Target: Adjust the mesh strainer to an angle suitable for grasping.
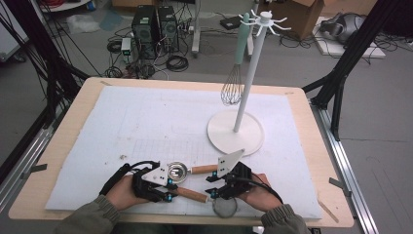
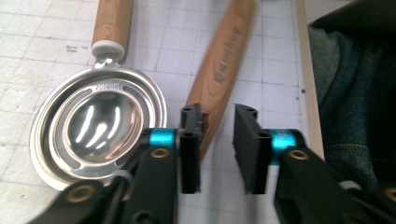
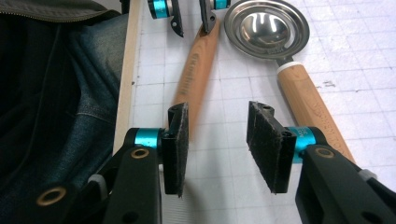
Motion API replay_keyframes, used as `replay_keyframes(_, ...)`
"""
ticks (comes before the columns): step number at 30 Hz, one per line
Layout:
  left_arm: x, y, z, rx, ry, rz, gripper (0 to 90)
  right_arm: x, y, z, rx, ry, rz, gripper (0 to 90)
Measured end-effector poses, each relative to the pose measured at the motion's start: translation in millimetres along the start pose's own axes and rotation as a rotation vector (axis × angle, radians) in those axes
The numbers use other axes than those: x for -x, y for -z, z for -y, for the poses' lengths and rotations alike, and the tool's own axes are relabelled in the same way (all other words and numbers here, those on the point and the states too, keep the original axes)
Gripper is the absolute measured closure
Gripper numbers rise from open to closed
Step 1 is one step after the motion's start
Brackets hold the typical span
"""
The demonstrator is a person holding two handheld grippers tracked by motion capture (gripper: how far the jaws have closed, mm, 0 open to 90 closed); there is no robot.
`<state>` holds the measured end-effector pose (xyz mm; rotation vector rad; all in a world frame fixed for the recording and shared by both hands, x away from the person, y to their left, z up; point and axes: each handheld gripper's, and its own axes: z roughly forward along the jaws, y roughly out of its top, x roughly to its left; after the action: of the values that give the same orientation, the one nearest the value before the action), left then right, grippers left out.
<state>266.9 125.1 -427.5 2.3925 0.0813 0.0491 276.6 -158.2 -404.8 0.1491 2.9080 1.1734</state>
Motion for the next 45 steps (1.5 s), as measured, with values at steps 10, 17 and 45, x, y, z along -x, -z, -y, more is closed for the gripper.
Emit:
replay_keyframes(10,-0.2,-1.4,-1.5,0.009,0.005,-0.014,62.1,-3.5,-7.2,1.1,-0.026,0.008,-0.018,58.0)
replay_keyframes(17,2.9,-0.5,2.7,0.008,0.008,0.015,70.0,-5.9,-16.9,2.9,-0.056,0.012,-0.035,58.0)
replay_keyframes(45,0.4,-4.1,8.7,0.010,0.040,-0.015,61.8,-4.5,-32.2,6.1,-0.099,0.057,-0.037,68.7)
